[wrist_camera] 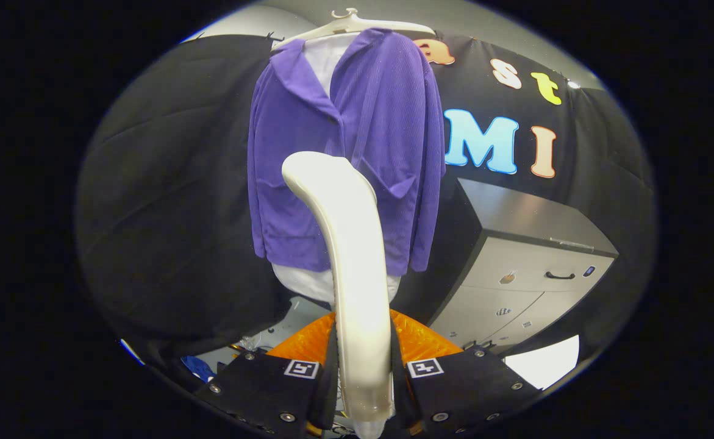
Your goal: Iron the clothes twice with a garment steamer, once on the left side and once on the right side.
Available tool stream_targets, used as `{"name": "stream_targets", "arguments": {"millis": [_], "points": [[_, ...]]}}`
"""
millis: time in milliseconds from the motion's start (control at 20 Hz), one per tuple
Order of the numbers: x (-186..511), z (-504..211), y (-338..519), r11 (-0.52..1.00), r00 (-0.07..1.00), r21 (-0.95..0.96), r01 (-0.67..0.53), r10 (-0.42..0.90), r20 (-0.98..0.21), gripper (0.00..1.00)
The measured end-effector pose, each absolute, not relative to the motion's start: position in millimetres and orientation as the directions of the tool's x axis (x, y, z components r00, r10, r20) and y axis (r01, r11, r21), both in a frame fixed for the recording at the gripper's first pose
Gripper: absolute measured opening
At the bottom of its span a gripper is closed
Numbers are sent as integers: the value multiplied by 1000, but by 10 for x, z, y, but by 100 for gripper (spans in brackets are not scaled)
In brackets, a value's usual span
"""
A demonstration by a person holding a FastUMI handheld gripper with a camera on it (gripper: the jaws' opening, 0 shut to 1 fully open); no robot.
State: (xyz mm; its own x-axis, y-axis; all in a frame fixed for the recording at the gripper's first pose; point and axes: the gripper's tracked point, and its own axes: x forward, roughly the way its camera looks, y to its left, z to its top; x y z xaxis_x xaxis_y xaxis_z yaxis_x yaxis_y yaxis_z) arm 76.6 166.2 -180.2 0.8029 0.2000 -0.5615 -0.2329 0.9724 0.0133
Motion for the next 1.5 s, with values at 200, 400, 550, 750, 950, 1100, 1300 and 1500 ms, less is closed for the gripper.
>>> {"name": "stream_targets", "arguments": {"millis": [200,400,550,750,950,1100,1300,1500], "points": [[1011,-1127,1837,966,859,53,-253,250,-448,38],[1276,-469,2039,964,911,63,-258,264,-315,38],[1458,-122,2204,965,937,50,-256,260,-232,38],[1700,146,2482,969,960,-23,-245,240,-141,38],[1941,236,2743,970,975,-110,-217,211,-65,38],[2077,234,2958,970,975,-95,-222,220,-32,38],[2204,0,3062,976,981,-107,-191,185,-64,38],[2236,-301,3157,977,975,-101,-188,174,-137,38]]}}
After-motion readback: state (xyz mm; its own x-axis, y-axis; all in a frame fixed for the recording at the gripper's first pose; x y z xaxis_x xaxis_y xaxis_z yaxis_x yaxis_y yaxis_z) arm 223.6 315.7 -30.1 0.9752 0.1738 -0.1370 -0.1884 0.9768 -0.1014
